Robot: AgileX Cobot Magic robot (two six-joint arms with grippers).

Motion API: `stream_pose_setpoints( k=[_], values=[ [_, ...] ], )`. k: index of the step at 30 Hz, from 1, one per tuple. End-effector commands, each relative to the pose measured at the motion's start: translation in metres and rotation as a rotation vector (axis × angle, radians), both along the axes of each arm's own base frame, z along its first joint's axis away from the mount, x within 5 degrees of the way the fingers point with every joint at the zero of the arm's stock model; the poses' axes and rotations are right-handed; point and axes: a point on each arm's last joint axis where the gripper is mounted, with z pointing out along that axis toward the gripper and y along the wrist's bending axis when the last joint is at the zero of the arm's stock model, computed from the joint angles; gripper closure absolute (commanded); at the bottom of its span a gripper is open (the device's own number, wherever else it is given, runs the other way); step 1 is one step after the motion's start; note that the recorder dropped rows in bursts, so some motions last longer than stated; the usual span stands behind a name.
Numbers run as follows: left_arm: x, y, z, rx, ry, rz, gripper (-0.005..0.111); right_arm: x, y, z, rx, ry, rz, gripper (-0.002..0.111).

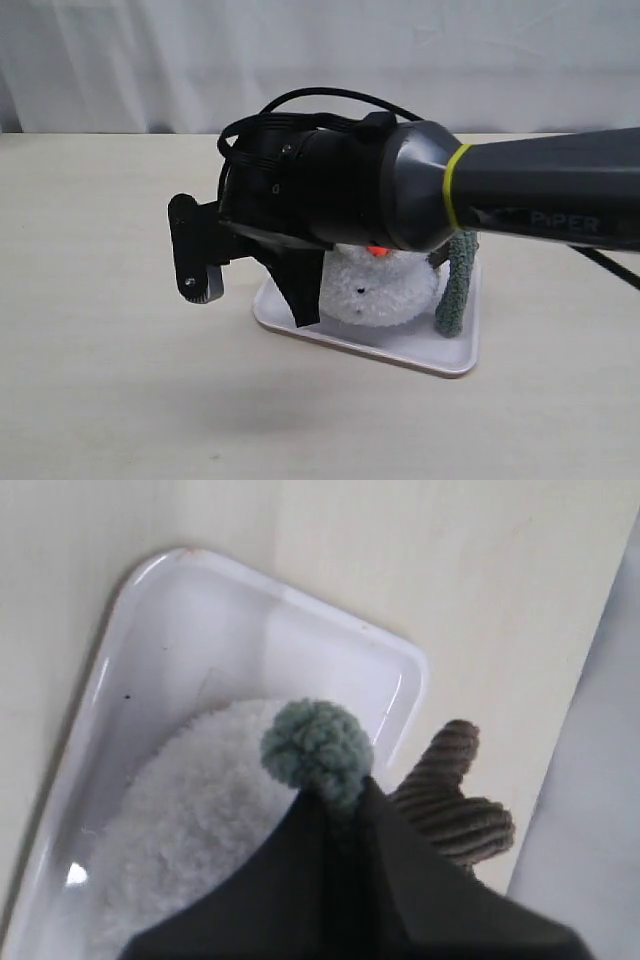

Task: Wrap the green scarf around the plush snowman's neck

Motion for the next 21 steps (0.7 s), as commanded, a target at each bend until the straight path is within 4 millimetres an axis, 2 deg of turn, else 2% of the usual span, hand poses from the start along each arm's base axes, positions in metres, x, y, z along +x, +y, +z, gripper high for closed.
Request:
stream_pose_setpoints(
  k=[1,5,21],
  values=[
    [0.0,0.0,0.0,-0.004,-0.007,0.004,0.107,-0.01,0.001,0.006,0.069,0.091,-0.003,0.104],
    [0.0,0.0,0.0,-0.004,-0.007,0.004,0.107,-0.019,0.005,0.001,0.081,0.204,0.053,0.104],
    [0.0,0.0,0.0,-0.004,-0.007,0.004,0.107,-0.022,-0.005,-0.003,-0.032,0.251,0.008,0.104]
  ],
)
